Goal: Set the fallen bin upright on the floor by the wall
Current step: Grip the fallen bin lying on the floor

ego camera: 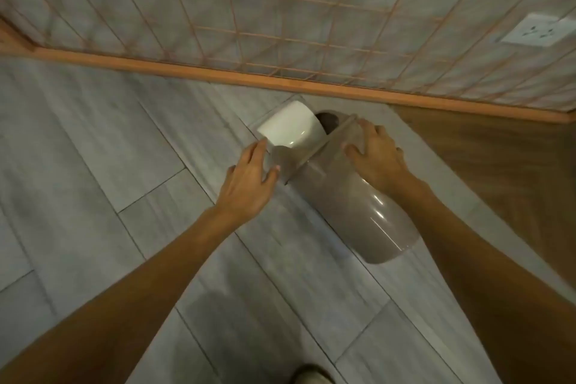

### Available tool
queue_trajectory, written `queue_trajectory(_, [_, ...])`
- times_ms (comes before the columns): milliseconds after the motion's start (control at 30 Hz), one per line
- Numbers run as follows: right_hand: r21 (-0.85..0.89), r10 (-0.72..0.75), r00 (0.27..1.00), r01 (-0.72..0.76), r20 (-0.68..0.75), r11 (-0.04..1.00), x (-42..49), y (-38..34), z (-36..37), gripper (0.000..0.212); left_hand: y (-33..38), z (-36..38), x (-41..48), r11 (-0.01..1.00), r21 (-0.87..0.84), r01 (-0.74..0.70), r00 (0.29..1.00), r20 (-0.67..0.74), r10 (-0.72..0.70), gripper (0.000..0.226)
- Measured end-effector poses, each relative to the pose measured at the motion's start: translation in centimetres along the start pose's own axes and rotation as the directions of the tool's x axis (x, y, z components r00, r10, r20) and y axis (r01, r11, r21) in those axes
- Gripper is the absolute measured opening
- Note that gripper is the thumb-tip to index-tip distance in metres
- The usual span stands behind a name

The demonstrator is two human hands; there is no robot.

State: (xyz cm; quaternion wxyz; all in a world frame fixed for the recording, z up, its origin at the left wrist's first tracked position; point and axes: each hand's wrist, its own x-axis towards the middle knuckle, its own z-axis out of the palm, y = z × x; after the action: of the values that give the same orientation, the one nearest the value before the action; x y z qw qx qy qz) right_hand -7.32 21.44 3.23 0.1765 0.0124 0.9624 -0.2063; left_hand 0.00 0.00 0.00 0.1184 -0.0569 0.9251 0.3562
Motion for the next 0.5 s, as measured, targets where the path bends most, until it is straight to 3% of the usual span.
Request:
queue_trajectory(100, [0.040,-0.034,0.998,0.037,-0.059,0.999,2.3,1.0,1.6,0.065,-1.1,2.5,1.9,0.971,-0.195,0.140,0.990,0.001,-0.142,0.062])
queue_trajectory(233, [0.188,-0.004,0.992,0.027,-0.124,0.982,5.5,1.5,3.0,0.076,-1.8,5.1,4.5,0.830,-0.420,0.367,0.930,0.146,-0.338,0.063])
queue_trajectory(400, [0.290,0.073,0.995,-0.049,-0.071,0.956,8.2,1.7,4.4,0.081,-3.0,7.0,5.8,0.526,-0.583,0.619,0.784,0.498,-0.370,0.081])
queue_trajectory(500, [0.385,0.106,0.993,-0.079,-0.047,0.919,8.6,1.8,5.1,0.072,-3.1,7.7,5.9,0.347,-0.639,0.686,0.727,0.603,-0.329,0.088])
